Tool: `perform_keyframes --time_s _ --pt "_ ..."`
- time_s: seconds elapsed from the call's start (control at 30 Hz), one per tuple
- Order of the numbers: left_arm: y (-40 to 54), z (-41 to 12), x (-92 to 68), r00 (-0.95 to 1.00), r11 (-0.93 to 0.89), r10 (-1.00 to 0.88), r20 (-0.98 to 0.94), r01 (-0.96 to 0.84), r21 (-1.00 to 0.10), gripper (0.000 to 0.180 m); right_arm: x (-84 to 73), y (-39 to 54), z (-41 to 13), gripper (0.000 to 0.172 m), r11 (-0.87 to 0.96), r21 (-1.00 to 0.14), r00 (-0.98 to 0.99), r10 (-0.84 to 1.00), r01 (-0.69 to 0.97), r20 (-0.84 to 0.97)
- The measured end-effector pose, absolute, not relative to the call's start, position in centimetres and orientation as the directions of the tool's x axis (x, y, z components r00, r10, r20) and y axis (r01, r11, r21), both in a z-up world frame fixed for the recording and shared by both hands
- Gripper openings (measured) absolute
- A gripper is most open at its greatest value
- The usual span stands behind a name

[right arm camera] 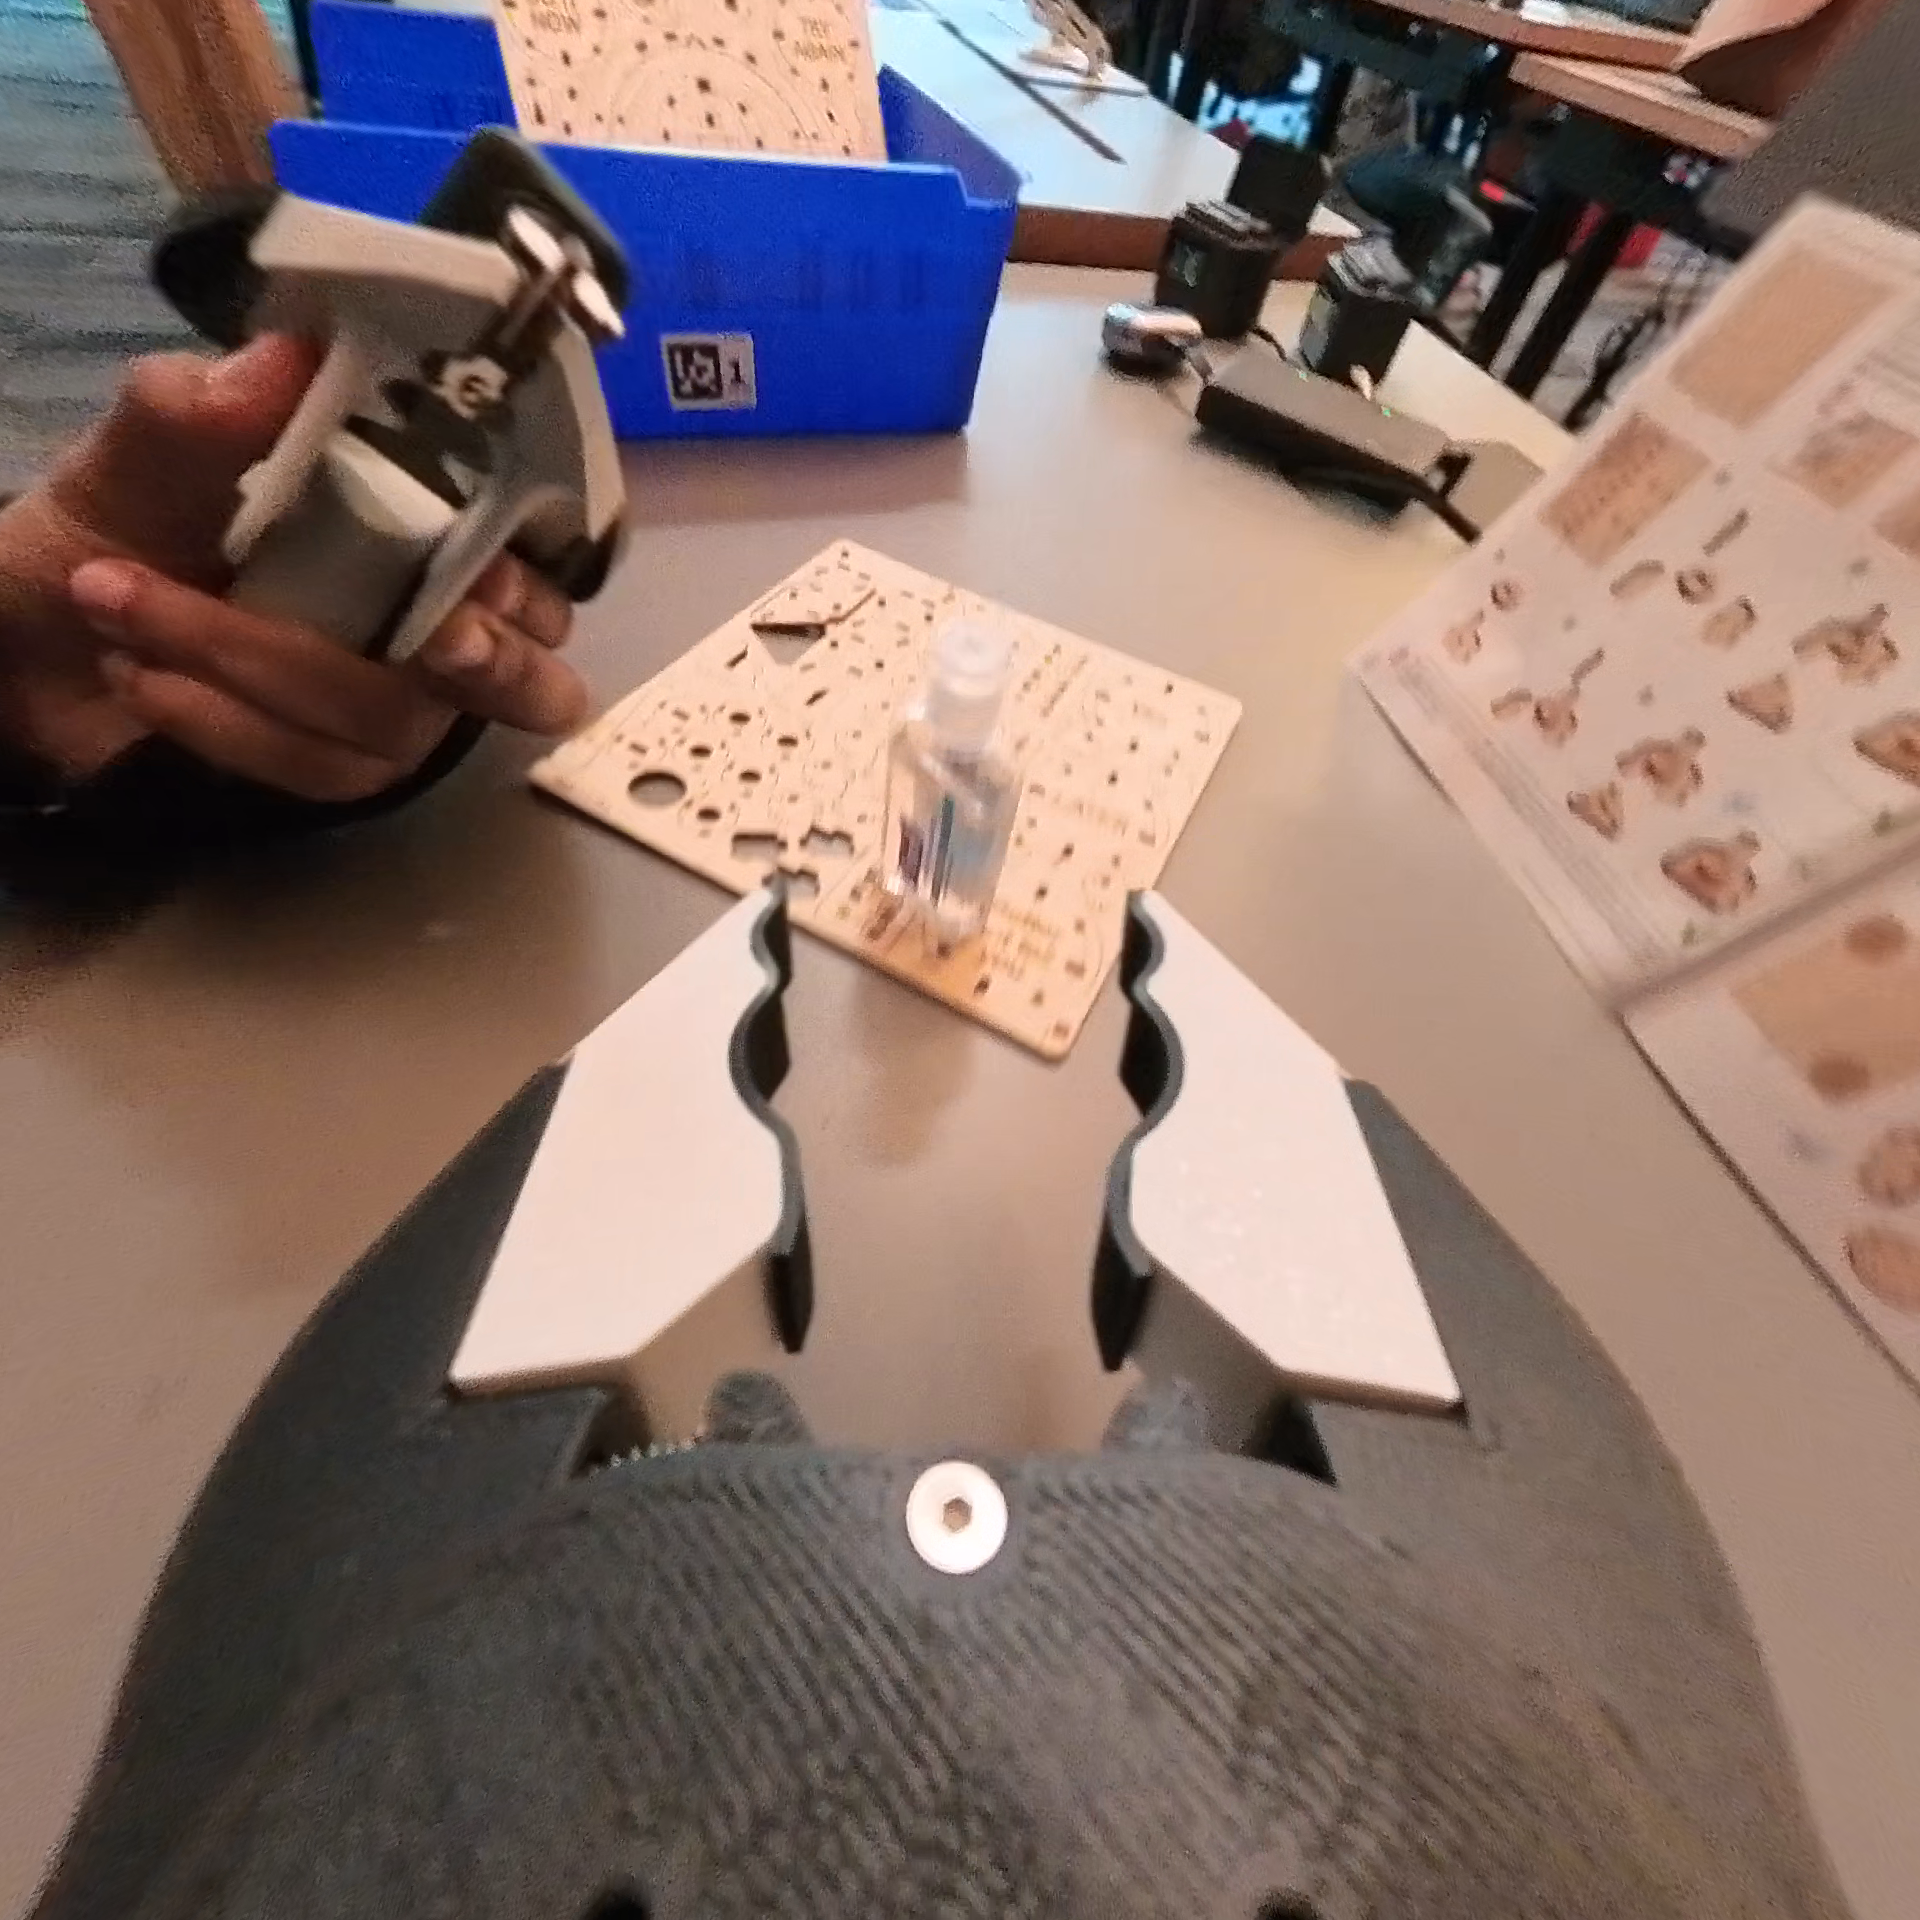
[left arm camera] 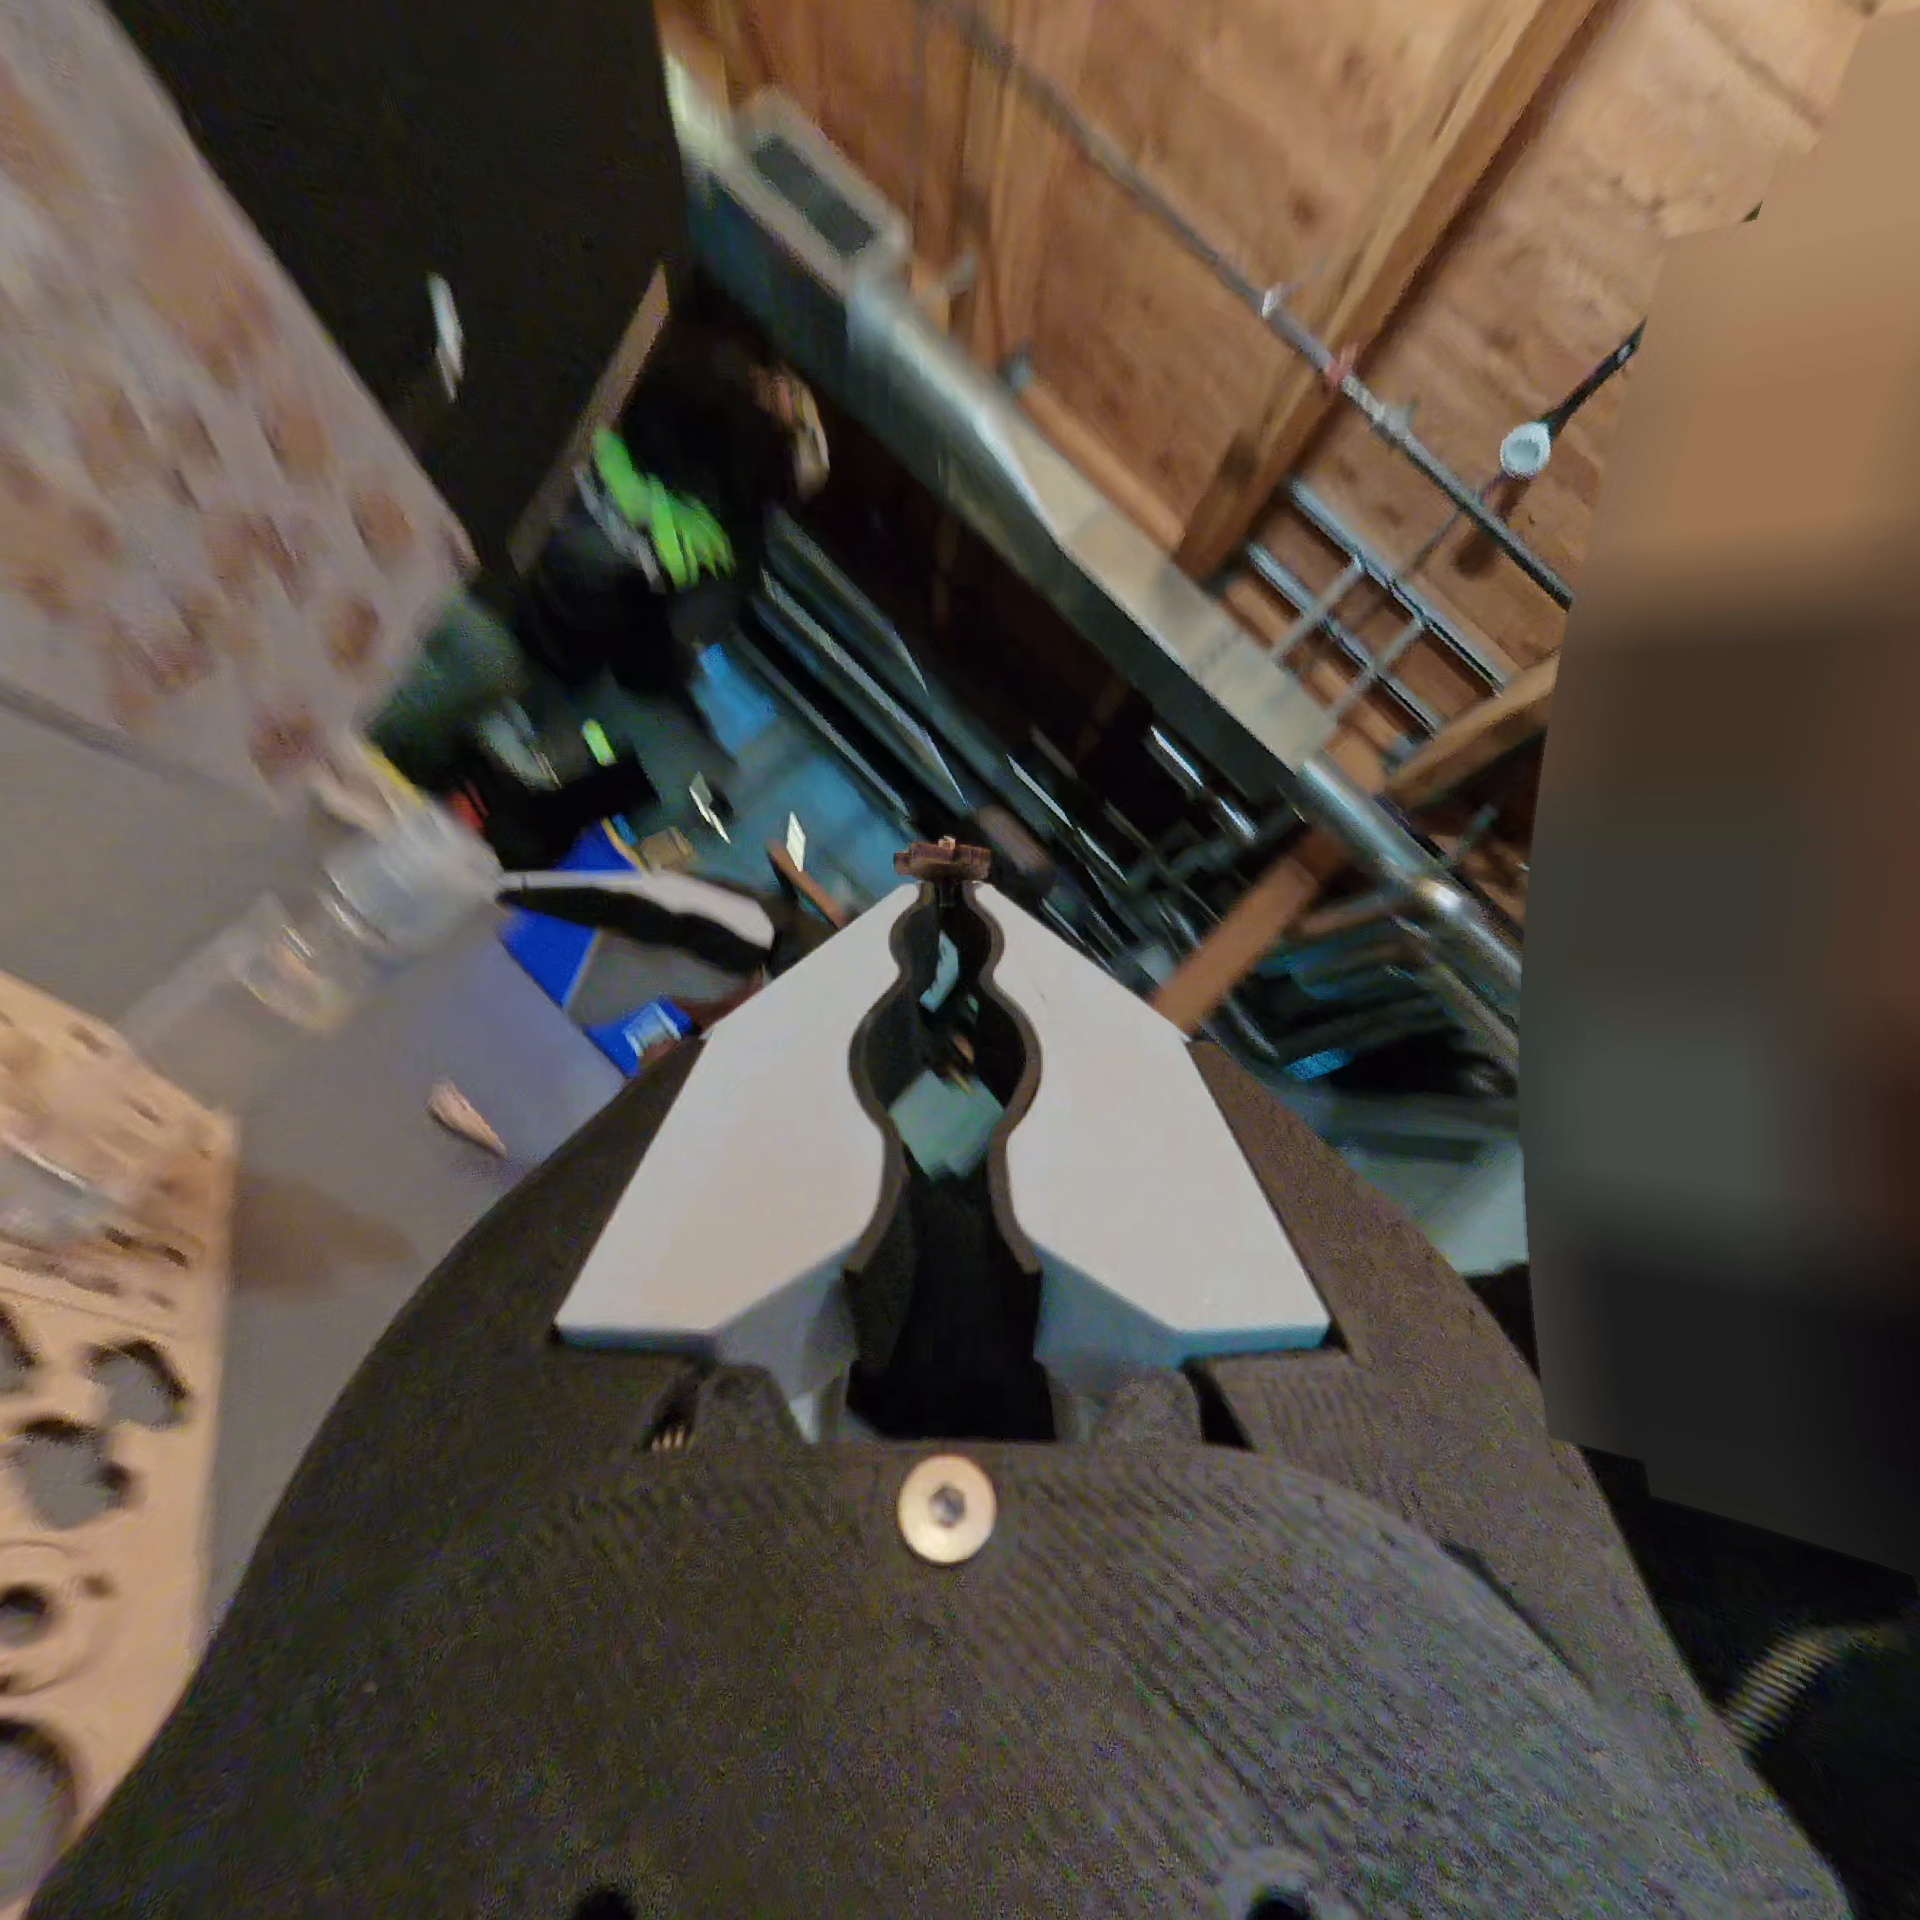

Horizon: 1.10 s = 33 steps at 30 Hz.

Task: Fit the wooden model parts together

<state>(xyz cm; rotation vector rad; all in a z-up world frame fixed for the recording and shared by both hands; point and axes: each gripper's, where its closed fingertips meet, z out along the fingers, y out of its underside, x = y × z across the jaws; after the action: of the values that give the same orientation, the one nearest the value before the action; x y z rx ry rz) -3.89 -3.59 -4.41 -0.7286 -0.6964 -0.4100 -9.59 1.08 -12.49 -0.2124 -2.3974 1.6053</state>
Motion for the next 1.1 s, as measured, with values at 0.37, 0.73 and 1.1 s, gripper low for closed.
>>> perform_keyframes --time_s 0.37,0.73,1.1 --pt "-7.7 -4.3 -4.6 0.747 0.776 0.062 0.662 0.380 -0.503 0.000 -12.0 -4.1 -14.0 0.017 0.439 -0.898 -0.996 0.086 0.003 0.039" --pt "-4.9 -5.3 -4.5 0.712 0.688 -0.026 0.702 0.522 -0.504 0.000 -25.4 20.5 3.4 0.017 0.160 -0.986 -0.665 0.742 0.056 0.083" --pt "-2.7 -5.7 -4.1 0.713 0.602 -0.049 0.700 0.580 -0.549 0.000 -47.7 43.8 -5.5 0.017 -0.062 -0.816 0.004 0.997 0.574 -0.073"
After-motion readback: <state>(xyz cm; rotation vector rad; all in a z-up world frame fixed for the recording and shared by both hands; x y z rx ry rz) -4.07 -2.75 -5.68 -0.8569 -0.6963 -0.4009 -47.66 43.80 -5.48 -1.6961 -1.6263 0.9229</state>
